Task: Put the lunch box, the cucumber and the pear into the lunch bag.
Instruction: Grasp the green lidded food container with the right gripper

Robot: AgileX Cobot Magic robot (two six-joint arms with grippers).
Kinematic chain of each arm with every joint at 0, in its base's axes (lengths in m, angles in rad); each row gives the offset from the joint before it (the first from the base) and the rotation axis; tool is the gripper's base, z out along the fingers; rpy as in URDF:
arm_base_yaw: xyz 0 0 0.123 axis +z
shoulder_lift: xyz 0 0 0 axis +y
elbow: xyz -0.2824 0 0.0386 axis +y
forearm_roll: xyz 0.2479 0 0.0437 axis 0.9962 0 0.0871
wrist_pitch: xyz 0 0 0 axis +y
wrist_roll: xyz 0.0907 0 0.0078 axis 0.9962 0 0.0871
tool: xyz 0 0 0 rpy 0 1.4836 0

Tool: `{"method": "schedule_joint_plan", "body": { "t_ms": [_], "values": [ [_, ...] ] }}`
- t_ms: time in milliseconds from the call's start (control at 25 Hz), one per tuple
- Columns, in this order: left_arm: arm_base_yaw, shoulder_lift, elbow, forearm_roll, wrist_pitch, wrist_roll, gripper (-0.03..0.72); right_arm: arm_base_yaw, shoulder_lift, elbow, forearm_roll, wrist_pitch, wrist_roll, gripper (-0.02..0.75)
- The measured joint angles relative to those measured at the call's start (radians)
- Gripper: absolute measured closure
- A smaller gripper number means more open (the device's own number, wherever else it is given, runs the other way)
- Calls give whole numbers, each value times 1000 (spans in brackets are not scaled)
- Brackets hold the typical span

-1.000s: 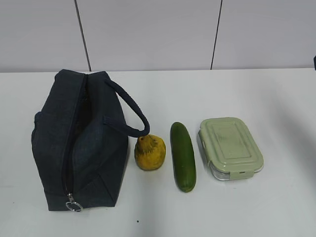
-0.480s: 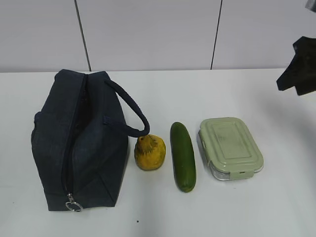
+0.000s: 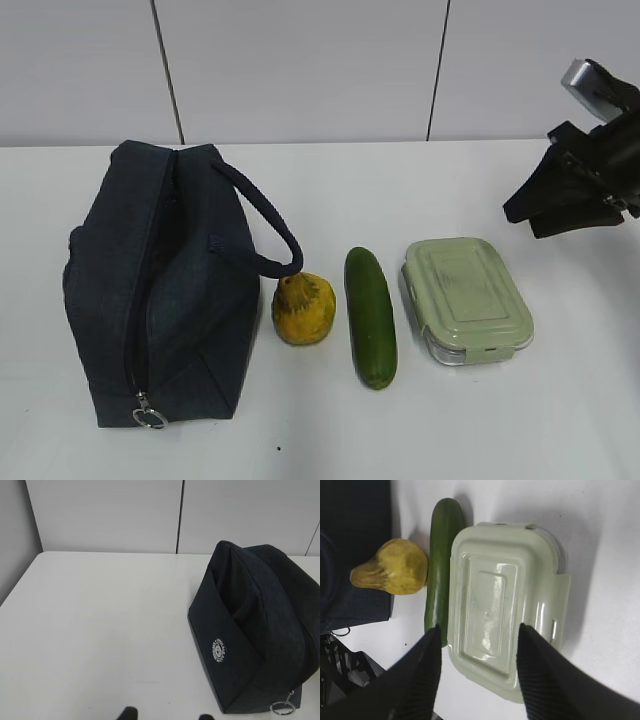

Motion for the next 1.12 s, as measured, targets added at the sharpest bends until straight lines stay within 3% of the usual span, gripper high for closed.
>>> {"method": "schedule_joint_plan", "body": {
  "t_ms": [480, 840, 1120],
  "values": [
    [0, 0, 0, 0, 0, 0, 452, 0, 22, 0, -75, 0, -21, 344],
    [0, 0, 0, 0, 0, 0, 452, 0, 111, -1, -61, 0, -39, 173],
    [0, 0, 0, 0, 0, 0, 452, 0, 184, -2, -32, -2, -73, 155]
  ]
}}
